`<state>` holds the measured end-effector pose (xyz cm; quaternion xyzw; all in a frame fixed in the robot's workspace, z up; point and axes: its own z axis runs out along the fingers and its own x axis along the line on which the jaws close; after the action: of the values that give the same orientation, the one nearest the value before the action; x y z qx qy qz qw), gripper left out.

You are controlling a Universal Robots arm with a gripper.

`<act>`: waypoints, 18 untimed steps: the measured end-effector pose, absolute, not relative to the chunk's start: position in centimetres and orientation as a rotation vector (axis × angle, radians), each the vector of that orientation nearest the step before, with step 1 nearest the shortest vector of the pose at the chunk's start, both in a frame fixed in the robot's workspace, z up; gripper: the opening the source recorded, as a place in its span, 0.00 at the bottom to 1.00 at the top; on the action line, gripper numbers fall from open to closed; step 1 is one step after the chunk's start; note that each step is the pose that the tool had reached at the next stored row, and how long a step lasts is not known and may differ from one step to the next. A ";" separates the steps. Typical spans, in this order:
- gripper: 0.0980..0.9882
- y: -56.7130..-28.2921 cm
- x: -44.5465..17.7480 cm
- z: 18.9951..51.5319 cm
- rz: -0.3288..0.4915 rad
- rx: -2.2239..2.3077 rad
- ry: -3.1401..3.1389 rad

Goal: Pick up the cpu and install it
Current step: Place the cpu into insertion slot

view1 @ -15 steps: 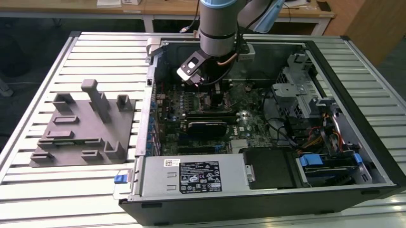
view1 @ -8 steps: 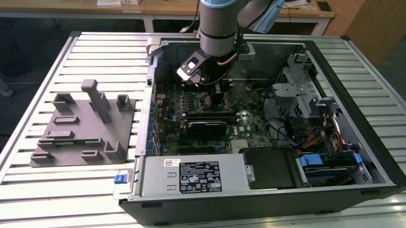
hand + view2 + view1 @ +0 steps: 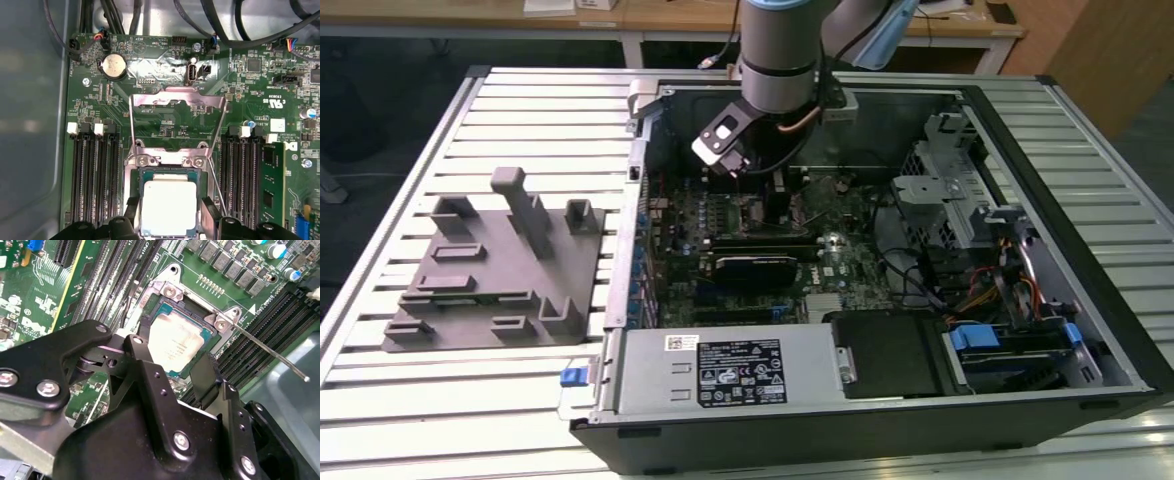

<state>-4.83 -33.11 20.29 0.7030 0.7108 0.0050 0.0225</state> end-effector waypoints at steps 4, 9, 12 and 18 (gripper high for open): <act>0.56 -33.1 -4.8 21.1 0.015 2.177 2.202; 0.56 -33.1 -4.8 22.2 0.015 2.177 2.202; 0.56 -33.1 -4.8 22.6 0.016 2.177 2.202; 0.56 -33.1 -4.8 22.6 0.016 2.177 2.202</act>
<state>-4.83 -33.11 22.65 0.7030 0.7108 0.0051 0.0226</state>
